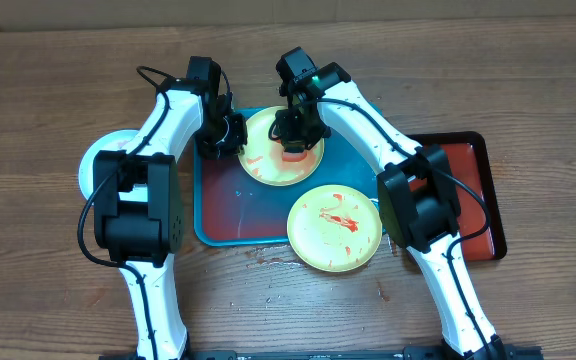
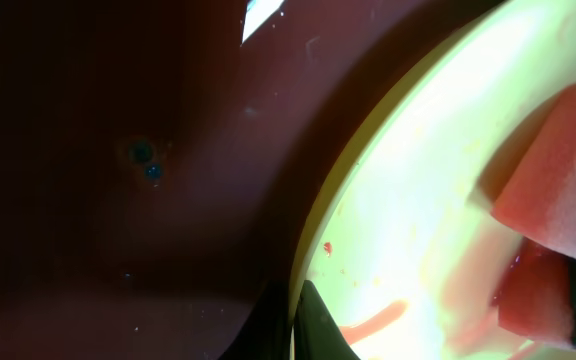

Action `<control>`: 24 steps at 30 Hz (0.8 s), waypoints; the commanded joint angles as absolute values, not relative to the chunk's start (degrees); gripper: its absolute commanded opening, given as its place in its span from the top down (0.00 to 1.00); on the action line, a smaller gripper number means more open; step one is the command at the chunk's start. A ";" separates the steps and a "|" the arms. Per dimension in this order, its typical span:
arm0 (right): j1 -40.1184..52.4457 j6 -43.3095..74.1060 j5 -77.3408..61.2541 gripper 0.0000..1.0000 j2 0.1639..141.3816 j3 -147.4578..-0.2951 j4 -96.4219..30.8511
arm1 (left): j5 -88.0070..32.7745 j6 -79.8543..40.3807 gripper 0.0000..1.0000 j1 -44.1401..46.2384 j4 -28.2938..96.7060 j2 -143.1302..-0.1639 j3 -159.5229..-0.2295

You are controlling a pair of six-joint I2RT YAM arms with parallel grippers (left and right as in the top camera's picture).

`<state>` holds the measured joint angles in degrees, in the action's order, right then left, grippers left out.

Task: Clean dirty plates on tray and stack at the side
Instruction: 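Scrub the upper yellow plate with the sponge while left gripper holds it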

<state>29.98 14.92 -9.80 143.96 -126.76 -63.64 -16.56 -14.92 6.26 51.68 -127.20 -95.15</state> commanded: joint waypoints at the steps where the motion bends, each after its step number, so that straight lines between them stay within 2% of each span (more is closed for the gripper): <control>1: 29.61 14.50 -13.28 0.96 145.86 -127.48 -63.09 | -15.09 -15.68 0.96 6.33 51.81 -129.23 -93.86; 9: 29.61 9.67 -16.97 0.96 145.84 -127.48 -66.50 | -15.09 -15.66 0.96 6.33 51.79 -129.23 -93.86; 17: 29.39 9.56 -1.30 0.96 145.84 -127.48 -69.87 | -15.09 -15.66 0.96 6.33 51.79 -129.23 -93.86; 24: 29.39 10.24 2.42 0.96 145.84 -127.48 -66.52 | -15.09 -15.68 0.96 6.33 51.79 -129.23 -93.86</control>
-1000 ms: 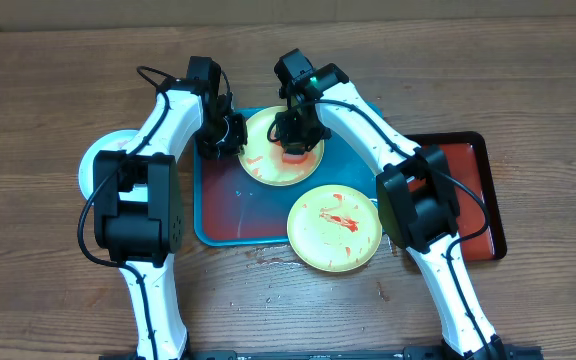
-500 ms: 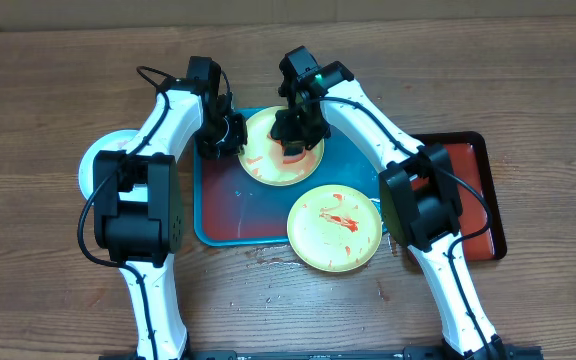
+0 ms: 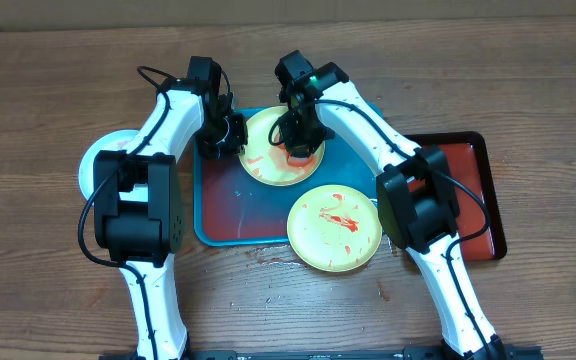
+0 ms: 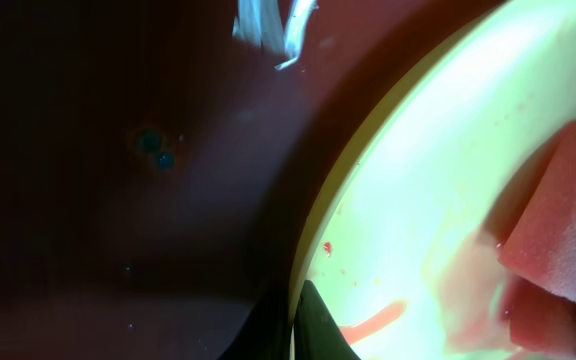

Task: Clean dirty plates on tray and stack at the side
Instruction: 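Scrub the upper yellow plate with the sponge while left gripper holds it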

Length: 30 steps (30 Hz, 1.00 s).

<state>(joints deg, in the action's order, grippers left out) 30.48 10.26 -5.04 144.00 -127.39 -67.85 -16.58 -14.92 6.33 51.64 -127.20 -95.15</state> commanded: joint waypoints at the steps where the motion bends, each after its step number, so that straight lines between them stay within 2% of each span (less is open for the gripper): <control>1: 29.39 10.22 1.80 0.96 145.84 -127.48 -66.06 | -15.09 -15.66 0.96 6.33 51.79 -129.23 -93.86; 12: 30.92 8.43 -17.28 0.96 145.84 -127.48 -64.90 | -15.09 -15.66 0.96 6.33 51.77 -129.23 -93.86; 17: 31.09 5.45 -16.19 0.96 145.84 -127.48 -69.19 | -15.09 -15.66 0.96 6.33 51.79 -129.23 -93.86; 22: 29.45 5.82 -6.74 0.96 145.84 -127.61 -71.29 | -15.09 -15.66 0.96 6.33 51.79 -129.23 -93.86; 26: 28.03 7.38 -1.04 0.96 145.84 -128.38 -70.17 | -15.09 -15.66 0.96 6.33 51.79 -129.23 -93.86; 30: 27.66 9.19 -1.78 0.96 145.84 -128.40 -65.01 | -15.09 -15.66 0.96 6.33 51.79 -129.23 -93.86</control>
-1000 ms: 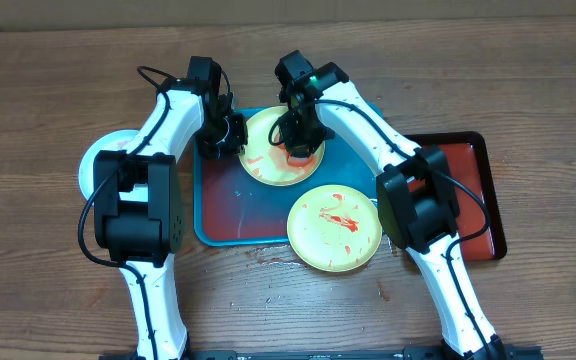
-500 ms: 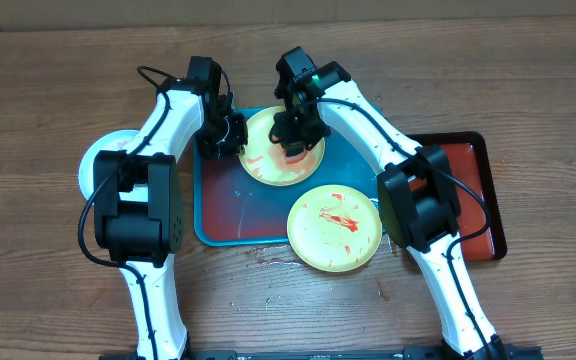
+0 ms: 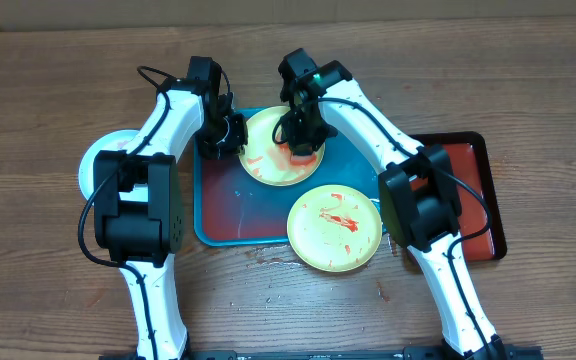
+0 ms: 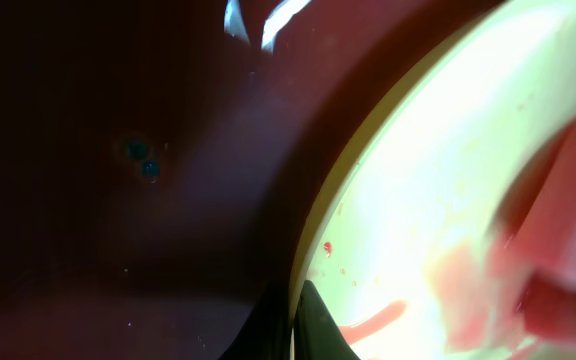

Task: Clean dirty plates on tray and stack at the side
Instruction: 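Scrub the upper yellow plate with the sponge while left gripper holds it, then raise the sponge with right gripper off the yellow plate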

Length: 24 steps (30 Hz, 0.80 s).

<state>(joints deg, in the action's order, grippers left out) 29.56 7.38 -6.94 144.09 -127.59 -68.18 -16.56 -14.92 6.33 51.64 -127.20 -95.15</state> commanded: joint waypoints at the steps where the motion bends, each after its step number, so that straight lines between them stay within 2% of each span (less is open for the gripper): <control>1: 27.68 9.19 -3.42 0.96 145.84 -128.40 -63.88 | -15.09 -15.66 0.96 6.33 51.79 -129.23 -93.86; 8: 30.20 9.10 -18.31 0.96 145.86 -128.38 -61.41 | -15.09 -15.66 0.96 6.33 51.79 -129.23 -93.86; 17: 30.13 7.31 -15.40 0.96 145.84 -128.38 -71.07 | -15.07 -15.62 0.96 6.33 51.79 -129.23 -93.86; 24: 26.09 7.73 -12.67 0.96 144.94 -128.42 -70.08 | -15.05 -15.44 0.96 6.33 51.77 -129.23 -93.86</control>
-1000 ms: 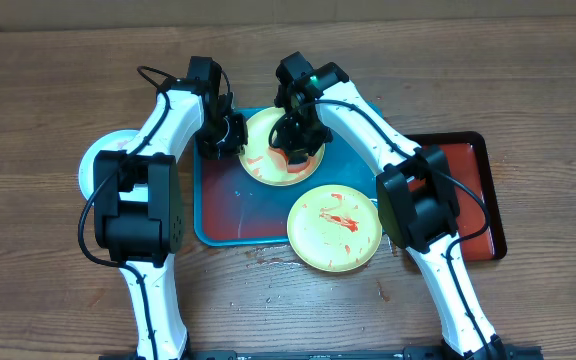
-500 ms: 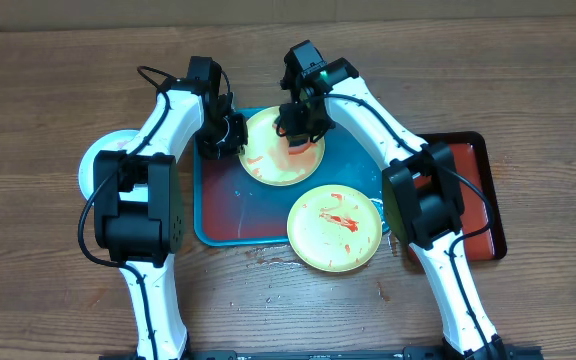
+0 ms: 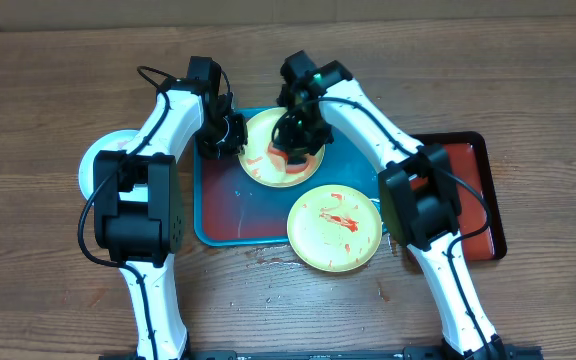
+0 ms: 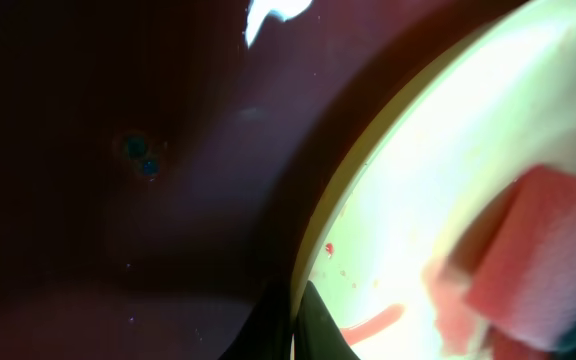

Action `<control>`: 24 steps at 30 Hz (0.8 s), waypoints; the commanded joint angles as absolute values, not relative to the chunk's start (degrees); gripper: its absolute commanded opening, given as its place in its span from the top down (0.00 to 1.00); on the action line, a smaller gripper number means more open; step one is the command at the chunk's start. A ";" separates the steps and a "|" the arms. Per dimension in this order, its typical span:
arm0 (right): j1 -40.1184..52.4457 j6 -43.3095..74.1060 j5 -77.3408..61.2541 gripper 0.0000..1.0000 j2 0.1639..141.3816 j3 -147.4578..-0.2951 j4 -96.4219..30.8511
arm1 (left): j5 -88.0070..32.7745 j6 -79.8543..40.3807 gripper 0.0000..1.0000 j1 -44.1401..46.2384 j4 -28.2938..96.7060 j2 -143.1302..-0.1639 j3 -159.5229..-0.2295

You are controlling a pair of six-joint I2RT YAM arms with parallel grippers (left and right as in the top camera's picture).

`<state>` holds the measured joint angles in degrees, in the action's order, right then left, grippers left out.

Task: Clean dirty plates on tray and stack at the side
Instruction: 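Raise the sponge with right gripper off the yellow plate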

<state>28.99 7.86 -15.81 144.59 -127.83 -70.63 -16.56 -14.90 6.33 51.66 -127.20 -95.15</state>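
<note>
A yellow plate (image 3: 268, 150) with red smears lies at the back of the blue tray (image 3: 218, 215). My left gripper (image 3: 230, 137) is shut on its left rim; the left wrist view shows the dark fingertips (image 4: 313, 325) pinching the plate's edge (image 4: 313, 230). My right gripper (image 3: 296, 135) is shut on a red sponge (image 3: 296, 156) that presses on the plate's right half; the sponge (image 4: 543, 255) also shows in the left wrist view. A second dirty yellow plate (image 3: 334, 226) lies over the tray's front right corner.
A pale blue plate (image 3: 96, 160) lies on the wooden table left of the tray, mostly under my left arm. A dark red tray (image 3: 473, 190) sits to the right, partly hidden by my right arm.
The sponge in my right gripper has shifted on the plate, now lower and further left in the left wrist view. My left gripper still pinches the rim in the same place.
At every earlier moment my left gripper was shut on the plate's left rim and my right gripper held the sponge on the plate. The sponge stood at a slightly different spot each time. The red streak near the rim still shows.
</note>
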 commanded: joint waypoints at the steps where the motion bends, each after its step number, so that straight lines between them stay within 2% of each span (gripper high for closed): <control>1: 25.67 7.75 -12.67 0.96 144.53 -128.42 -69.73 | -15.03 -15.44 0.96 6.33 51.77 -129.23 -93.86; 14: 22.20 8.25 -13.15 0.96 133.75 -128.79 -69.54 | -14.87 -15.27 0.96 6.33 51.07 -129.23 -93.89; 24: 15.46 8.97 -16.97 0.96 130.41 -128.79 -71.44 | -12.27 -13.19 0.96 6.33 53.12 -128.73 -97.25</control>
